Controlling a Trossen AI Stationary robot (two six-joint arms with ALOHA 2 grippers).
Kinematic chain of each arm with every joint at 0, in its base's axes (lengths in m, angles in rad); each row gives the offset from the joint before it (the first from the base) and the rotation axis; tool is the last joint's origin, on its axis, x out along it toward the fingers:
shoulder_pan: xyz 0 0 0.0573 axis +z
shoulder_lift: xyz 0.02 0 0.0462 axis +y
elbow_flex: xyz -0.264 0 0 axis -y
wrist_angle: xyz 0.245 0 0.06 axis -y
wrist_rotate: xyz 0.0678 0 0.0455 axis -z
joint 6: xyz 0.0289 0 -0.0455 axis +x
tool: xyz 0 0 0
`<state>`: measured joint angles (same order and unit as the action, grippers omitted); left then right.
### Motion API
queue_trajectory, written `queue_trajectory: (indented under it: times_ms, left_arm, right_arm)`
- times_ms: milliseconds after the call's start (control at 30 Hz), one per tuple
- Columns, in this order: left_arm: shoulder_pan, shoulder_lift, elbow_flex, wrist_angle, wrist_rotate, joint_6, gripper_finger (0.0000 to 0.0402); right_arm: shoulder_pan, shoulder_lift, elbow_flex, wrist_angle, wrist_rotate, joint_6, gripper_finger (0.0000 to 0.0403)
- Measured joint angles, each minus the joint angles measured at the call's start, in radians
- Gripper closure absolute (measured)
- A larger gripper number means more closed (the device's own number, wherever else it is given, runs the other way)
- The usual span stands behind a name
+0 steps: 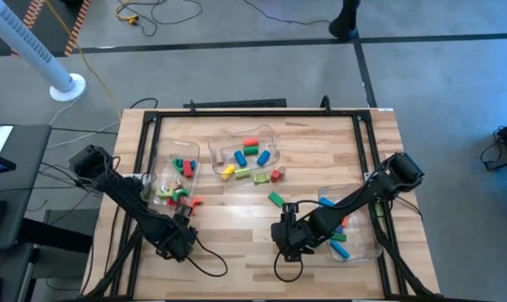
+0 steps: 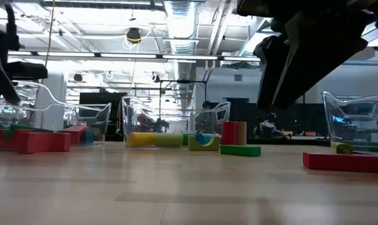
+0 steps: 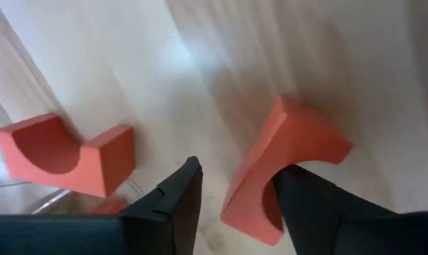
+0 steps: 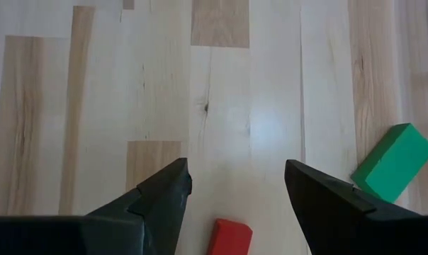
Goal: Sort blocks by size
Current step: Put the orange arch block into the left transparent bin
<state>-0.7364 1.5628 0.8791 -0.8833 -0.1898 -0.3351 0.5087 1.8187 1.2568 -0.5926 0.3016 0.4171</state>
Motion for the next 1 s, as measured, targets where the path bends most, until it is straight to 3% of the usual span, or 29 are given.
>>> queue_trajectory:
  times_ms: [500,833,1000]
  left_arm:
    - [0.065,0.056,0.014,0.08,0.08,0.112,0.0365]
    - [0.073,0.058,0.089,0.101,0.068,0.159,0.035]
    - [0.073,0.058,0.164,0.099,0.039,0.215,0.0363]
  right_arm:
    - [0.009,0.0,-0.002,0.0,0.001,0.001,0.0137]
    - [0.009,0.0,-0.002,0.0,0.007,0.001,0.0137]
    - [0.009,0.0,-0.002,0.0,0.008,0.0,0.0137]
